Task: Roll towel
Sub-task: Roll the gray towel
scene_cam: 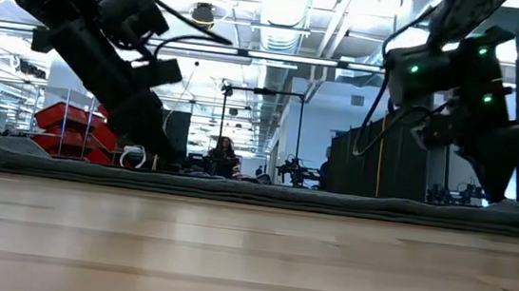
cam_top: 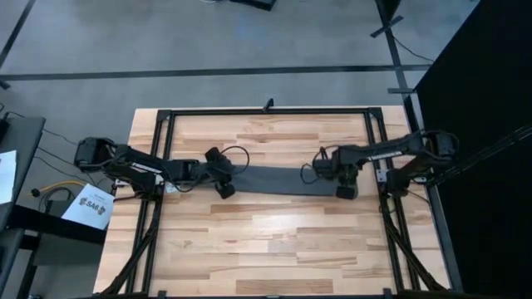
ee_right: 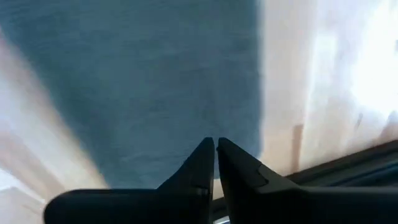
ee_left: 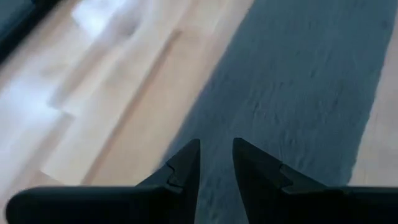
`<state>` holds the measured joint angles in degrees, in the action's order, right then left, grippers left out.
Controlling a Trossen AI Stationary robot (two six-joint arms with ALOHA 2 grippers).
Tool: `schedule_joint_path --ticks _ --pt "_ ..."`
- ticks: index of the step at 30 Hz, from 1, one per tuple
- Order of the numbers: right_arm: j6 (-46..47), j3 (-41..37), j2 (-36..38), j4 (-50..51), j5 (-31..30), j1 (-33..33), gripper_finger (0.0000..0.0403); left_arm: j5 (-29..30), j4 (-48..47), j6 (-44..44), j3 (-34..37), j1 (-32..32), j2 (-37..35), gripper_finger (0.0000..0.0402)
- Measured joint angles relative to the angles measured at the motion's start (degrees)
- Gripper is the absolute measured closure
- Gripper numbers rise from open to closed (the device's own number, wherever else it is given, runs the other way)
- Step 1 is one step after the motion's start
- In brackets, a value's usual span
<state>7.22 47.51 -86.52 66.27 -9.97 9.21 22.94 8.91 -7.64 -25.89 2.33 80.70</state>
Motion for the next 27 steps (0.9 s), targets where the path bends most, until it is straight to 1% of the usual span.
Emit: schedule_joint_path --ticks 4,7,10,13,18,20,23,25,27 --pt "-2.21 -0.63 -0.02 0.56 0.30 4.00 0.0402 0.10 1.12 -1.36 0.00 0.00 5.96 0.0320" --pt "-4.14 -2.82 -0.02 -2.54 2.72 5.33 0.0403 0.99 3.60 -2.08 -0.28 0.00 9.16 0.0320" --pt "-4.50 -4.17 -2.00 -3.37 2.40 6.13 0.0403 1.14 3.98 -2.95 -0.33 0.00 10.84 0.0320" --pt "-4.83 -3.72 -4.24 -4.16 -1.36 6.46 0.0403 1.00 3.49 -2.93 -0.31 0.00 10.92 0.0320" --pt "-7.53 -3.53 -9.30 -4.88 -3.65 6.93 0.0403 0.83 2.18 -2.97 -0.31 0.00 10.57 0.0320" --pt "-7.83 -3.50 -10.74 -4.21 -6.88 6.97 0.0403 0.81 2.20 -2.96 -0.31 0.00 10.59 0.0320" --pt "-7.35 -2.56 -10.88 -0.77 -11.92 6.98 0.0403 0.66 2.18 -2.97 -0.27 0.00 10.59 0.0320" --pt "-6.72 -1.64 -9.35 2.58 -14.45 6.90 0.0403 0.57 2.18 -2.95 -0.24 0.00 10.55 0.0320" --pt "-5.95 -0.23 -6.89 3.64 -15.81 6.36 0.0403 0.53 2.31 -2.95 -0.18 0.00 10.55 0.0320"
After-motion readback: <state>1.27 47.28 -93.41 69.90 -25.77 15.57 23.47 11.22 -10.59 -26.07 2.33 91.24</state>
